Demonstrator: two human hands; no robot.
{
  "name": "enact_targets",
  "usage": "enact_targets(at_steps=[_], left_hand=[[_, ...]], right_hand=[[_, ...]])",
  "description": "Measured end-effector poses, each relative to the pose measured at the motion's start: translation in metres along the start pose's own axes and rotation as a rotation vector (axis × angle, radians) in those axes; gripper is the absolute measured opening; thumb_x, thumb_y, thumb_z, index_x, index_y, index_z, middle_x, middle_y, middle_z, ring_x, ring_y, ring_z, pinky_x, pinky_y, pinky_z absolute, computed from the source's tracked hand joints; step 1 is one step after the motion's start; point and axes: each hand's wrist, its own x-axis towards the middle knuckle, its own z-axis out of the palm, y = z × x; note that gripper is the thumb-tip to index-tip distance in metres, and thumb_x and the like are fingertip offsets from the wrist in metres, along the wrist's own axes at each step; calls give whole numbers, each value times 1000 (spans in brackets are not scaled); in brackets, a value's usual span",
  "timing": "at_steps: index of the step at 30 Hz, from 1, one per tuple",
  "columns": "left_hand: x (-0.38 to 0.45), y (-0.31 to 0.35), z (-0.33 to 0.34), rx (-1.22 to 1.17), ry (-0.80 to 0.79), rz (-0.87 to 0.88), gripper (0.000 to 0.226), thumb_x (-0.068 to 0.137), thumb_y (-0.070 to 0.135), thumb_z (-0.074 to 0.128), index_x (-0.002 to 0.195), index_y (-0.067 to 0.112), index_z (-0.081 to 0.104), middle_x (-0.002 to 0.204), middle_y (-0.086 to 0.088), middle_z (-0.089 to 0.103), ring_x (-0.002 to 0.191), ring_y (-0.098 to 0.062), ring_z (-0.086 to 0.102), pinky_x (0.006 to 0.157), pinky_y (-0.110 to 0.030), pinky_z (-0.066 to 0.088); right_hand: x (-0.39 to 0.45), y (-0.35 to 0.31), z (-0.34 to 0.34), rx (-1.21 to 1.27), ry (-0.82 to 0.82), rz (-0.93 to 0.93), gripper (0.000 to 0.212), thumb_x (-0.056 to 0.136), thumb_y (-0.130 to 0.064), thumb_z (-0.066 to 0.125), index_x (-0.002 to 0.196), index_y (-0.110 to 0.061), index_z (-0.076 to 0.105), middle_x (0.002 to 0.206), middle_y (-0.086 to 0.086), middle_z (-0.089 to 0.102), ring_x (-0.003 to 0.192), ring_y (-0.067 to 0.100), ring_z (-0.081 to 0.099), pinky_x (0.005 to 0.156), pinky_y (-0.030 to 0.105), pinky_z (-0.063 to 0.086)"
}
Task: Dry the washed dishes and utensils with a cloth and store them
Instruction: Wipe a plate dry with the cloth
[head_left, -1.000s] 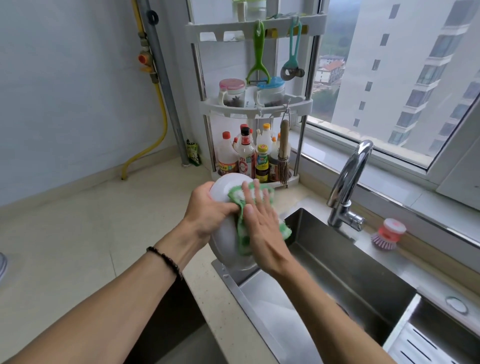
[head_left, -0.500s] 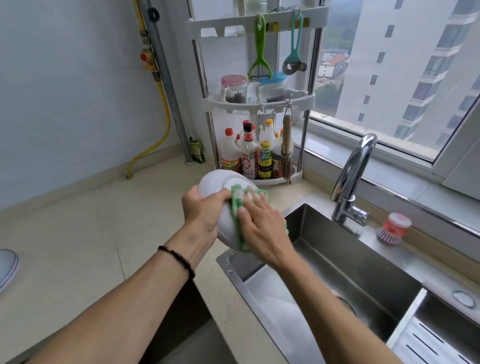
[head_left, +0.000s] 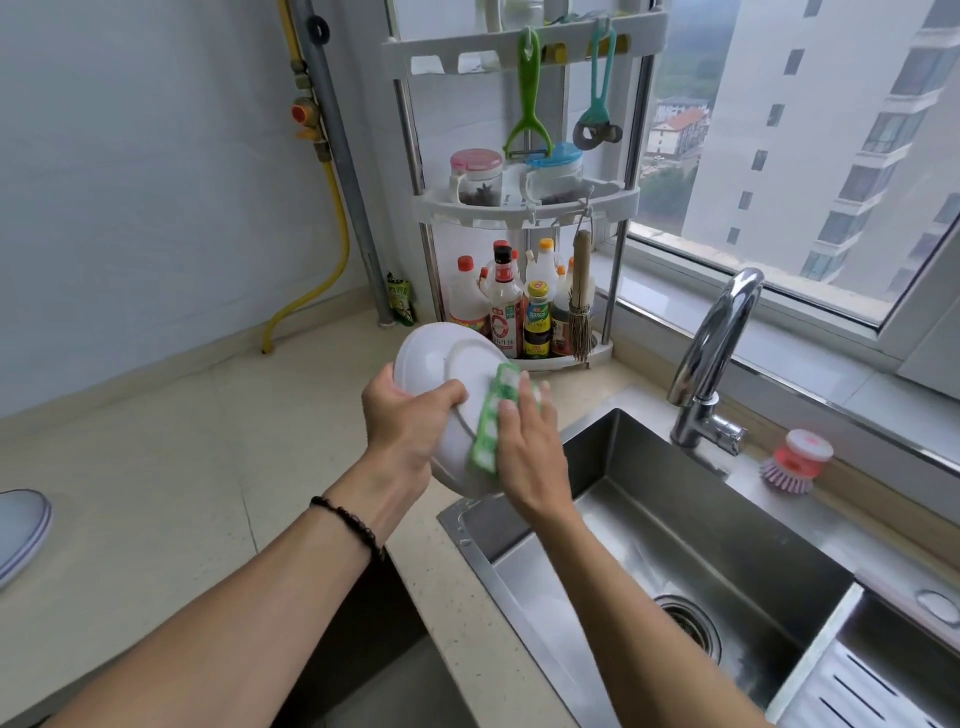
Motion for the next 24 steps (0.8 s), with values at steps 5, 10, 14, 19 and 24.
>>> enact_targets(at_steps=[5,10,14,19,24], left_hand=[[8,6,-17,-4,-20,-17,37,70,-4,78,100,14,64,98,-7,70,87,-26,69,70,-37,61],[4,11,-52,100,-203,26,43,73,-10,76,106,14,62,102,-4,68,91,-20,66,74,-35,59],[4,10,-80,159,-281,35,50,66,-5,81,110,11,64,104,-10,71,97,-28,69,77,-39,60],[6,10,-132,243,-301,99,47,64,-6,82,106,8,68,98,-12,74,90,-29,72,78,-42,61],[2,-1,-196,271,-256,116,43,67,-9,80,102,12,68,95,-7,74,89,-25,72,70,-31,58]], right_hand=[[-13,-20,19,-104,8,-132,67,99,-49,16,160,-22,14,164,12,19,150,29,17,122,46,17],[11,-12,21,87,-17,4,50,109,-39,21,156,-21,25,151,17,41,131,30,44,110,41,36],[18,-54,34,63,-30,-238,50,108,-43,19,143,-24,50,138,8,55,117,21,50,98,39,38],[2,-85,66,2,-256,-484,47,108,-41,25,141,-30,55,146,2,51,136,20,41,107,35,32],[-34,-105,118,-68,-336,-468,47,106,-44,26,143,-30,52,150,5,47,138,23,38,107,36,30]])
